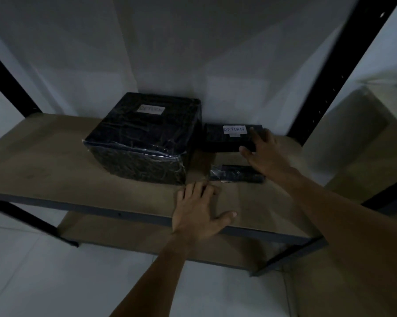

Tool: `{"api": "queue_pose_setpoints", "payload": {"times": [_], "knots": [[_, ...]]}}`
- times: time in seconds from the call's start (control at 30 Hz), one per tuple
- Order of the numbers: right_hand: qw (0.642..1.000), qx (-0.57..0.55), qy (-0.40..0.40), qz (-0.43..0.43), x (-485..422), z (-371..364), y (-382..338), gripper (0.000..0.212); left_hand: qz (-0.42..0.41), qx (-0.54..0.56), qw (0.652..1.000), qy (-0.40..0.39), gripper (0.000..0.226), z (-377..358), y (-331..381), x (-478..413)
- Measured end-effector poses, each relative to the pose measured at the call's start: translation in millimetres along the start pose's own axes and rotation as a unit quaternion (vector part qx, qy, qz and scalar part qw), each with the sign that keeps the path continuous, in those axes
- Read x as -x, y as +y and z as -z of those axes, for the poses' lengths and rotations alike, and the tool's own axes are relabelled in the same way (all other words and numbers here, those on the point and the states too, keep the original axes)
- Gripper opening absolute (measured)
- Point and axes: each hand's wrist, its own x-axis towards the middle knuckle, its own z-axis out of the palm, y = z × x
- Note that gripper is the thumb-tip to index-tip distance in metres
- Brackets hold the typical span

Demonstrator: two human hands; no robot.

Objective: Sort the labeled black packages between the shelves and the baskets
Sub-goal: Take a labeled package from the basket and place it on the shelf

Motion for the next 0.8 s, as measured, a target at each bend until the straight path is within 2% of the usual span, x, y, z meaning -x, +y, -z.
{"api": "queue_pose_setpoints", "payload": {"times": [0.1,0.13,0.17,0.3,0.37,0.43,0.5,0.57,0.6,0.67,0.7,0.8], "knots": [[0.994,0.05,-0.094,-0.009,-12,-2,3,0.068,-0.004,0.004,1.0,0.017,0.066,0,0,1],[0.994,0.045,-0.103,-0.007,-13,-3,4,0.065,-0.004,0.002,1.0,0.018,0.066,0,0,2],[0.996,0.027,-0.087,0.003,-12,-3,6,0.061,-0.003,-0.001,1.0,0.016,0.066,-1,0,2],[0.995,-0.076,0.063,0.007,-3,1,6,0.041,0.006,-0.003,1.0,0.017,0.069,-1,1,2],[0.991,-0.11,0.071,-0.041,-4,6,4,0.036,0.009,0.0,1.0,0.018,0.069,-1,3,2],[0.981,-0.16,0.058,-0.094,-9,6,5,0.036,0.009,-0.003,1.0,0.018,0.069,-1,3,3],[0.967,-0.208,0.041,-0.14,-13,5,8,0.047,0.007,-0.007,1.0,0.02,0.07,-1,3,2],[0.941,-0.279,0.008,-0.192,-16,6,8,0.054,0.006,-0.01,1.0,0.021,0.07,-1,3,2],[0.915,-0.337,-0.024,-0.22,-17,7,7,0.05,0.006,-0.011,1.0,0.022,0.07,-1,3,2],[0.863,-0.427,-0.104,-0.251,-15,16,3,0.03,0.007,-0.01,1.0,0.024,0.07,-1,3,2],[0.852,-0.442,-0.126,-0.252,-15,18,2,0.026,0.008,-0.009,1.0,0.025,0.07,-2,3,2],[0.878,-0.421,-0.089,-0.212,-19,11,8,0.038,0.012,-0.006,1.0,0.025,0.069,-2,4,2]]}}
